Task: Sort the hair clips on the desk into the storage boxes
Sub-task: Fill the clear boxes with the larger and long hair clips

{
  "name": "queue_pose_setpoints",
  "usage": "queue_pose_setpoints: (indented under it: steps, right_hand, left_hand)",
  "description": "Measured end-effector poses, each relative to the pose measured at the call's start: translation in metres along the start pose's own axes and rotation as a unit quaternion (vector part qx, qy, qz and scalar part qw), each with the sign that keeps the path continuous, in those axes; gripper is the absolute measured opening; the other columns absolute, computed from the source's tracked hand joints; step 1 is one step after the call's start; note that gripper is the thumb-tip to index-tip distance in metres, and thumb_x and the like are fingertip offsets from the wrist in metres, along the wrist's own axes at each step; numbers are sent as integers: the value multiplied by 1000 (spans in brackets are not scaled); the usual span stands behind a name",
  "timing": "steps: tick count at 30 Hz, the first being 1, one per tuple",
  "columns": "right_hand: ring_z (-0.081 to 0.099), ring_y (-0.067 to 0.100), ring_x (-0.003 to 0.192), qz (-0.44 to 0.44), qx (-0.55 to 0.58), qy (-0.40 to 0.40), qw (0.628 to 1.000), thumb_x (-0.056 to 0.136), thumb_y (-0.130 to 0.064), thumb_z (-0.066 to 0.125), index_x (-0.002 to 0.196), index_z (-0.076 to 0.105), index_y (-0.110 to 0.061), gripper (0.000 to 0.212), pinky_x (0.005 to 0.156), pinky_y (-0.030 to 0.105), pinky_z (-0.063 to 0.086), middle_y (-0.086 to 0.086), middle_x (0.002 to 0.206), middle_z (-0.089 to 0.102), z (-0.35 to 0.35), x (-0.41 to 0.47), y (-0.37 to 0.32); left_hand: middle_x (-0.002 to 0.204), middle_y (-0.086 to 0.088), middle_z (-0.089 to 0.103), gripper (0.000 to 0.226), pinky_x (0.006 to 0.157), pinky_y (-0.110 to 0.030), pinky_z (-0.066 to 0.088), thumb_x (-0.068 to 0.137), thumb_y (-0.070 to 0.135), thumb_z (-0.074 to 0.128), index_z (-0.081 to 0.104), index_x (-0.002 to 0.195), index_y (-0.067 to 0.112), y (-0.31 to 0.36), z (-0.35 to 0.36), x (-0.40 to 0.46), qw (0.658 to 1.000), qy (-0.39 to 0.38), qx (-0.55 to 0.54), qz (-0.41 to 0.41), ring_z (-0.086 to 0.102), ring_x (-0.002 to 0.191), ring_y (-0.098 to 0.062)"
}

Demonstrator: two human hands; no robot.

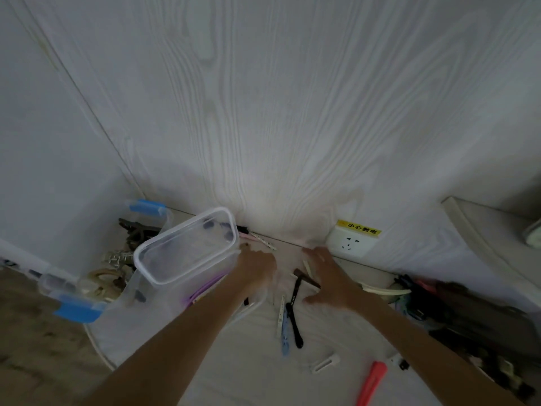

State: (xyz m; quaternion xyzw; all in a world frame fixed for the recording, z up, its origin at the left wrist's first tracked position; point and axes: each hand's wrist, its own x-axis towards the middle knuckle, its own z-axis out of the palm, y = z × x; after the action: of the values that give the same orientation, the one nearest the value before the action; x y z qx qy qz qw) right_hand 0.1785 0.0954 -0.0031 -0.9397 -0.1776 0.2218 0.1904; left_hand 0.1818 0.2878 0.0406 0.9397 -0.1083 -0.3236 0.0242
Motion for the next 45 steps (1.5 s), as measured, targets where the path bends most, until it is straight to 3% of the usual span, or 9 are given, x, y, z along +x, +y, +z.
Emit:
queue_pose_setpoints:
  steps: [4, 9, 14, 21, 27, 30, 35, 39, 45]
  right_hand:
    - [23, 24, 136, 83, 10, 4, 996, 66, -48, 77, 144, 19, -16, 103, 109, 30, 27, 7, 145, 22, 20, -9, -8]
    - [44, 23, 117, 93, 43, 59, 993, 81, -30, 66, 131, 40, -13, 59, 84, 25, 34, 8, 124, 46, 36, -17, -14]
    - [52, 17, 89, 122, 82, 110, 983, 89, -23, 56, 102, 54, -10, 18, 58, 22, 25, 8, 101, 58, 38, -21, -15]
    - [61, 23, 85, 126, -21, 137, 982, 99, -21, 38, 101, 51, -6, 20, 64, 28, 40, 14, 97, 65, 33, -14, -6]
    - [59, 27, 99, 181, 96, 109, 973, 98, -19, 39, 110, 58, -7, 25, 72, 26, 37, 13, 111, 63, 12, -6, 1]
    - [57, 25, 94, 195, 207, 123, 951, 96, -15, 42, 106, 61, -11, 22, 68, 27, 38, 11, 98, 61, -1, -1, -3]
    - [59, 19, 78, 48, 281, 139, 948, 96, -15, 45, 94, 59, -21, 15, 67, 23, 40, -2, 77, 61, -23, 3, -50]
    - [50, -5, 69, -91, 149, 95, 980, 94, -19, 50, 113, 65, -19, 24, 61, 7, 35, 1, 98, 70, -22, 10, -97]
    - [50, 11, 112, -115, 79, -22, 990, 91, -24, 55, 120, 60, -26, 30, 92, 19, 34, -3, 123, 60, -20, 12, -116]
  left_hand:
    - [132, -1, 55, 52, 116, -44, 6, 85, 50, 56, 53, 126, 20, 6, 6, -11, 998, -36, 3, 51, 46, 127, -21]
    - [137, -12, 47, 91, 117, -50, -6, 74, 78, 43, 48, 131, 9, 34, 27, -19, 976, -3, 216, 26, 31, 135, -29]
    - [133, -9, 49, 66, 115, -42, 12, 88, 62, 42, 50, 128, 10, 44, 43, -13, 978, 38, 206, 9, 38, 128, -28]
    - [109, -2, 64, 21, 109, -33, 23, 90, 16, 51, 55, 111, 13, 52, 40, -8, 991, 83, 103, -22, 57, 106, -21]
    - [112, -4, 64, 24, 99, -34, 31, 96, 22, 42, 55, 114, 14, 42, 25, -4, 990, 140, -25, -16, 59, 107, -22]
    - [106, 0, 69, 30, 92, -33, 40, 97, 33, 40, 65, 104, 19, 24, 10, -13, 961, 199, -190, -26, 63, 102, -21]
    - [80, 13, 71, 26, 72, -14, 48, 98, 34, 42, 66, 98, 26, -31, -6, -65, 890, 243, -385, -26, 66, 77, 2]
    - [66, 14, 65, 21, 67, -17, 47, 97, 32, 44, 59, 82, 31, -77, 4, -98, 908, 193, -365, -68, 64, 65, -2]
    - [99, -2, 66, 22, 77, -24, 49, 96, 27, 45, 64, 105, 19, -95, 28, -98, 950, 112, -244, -157, 63, 81, -15]
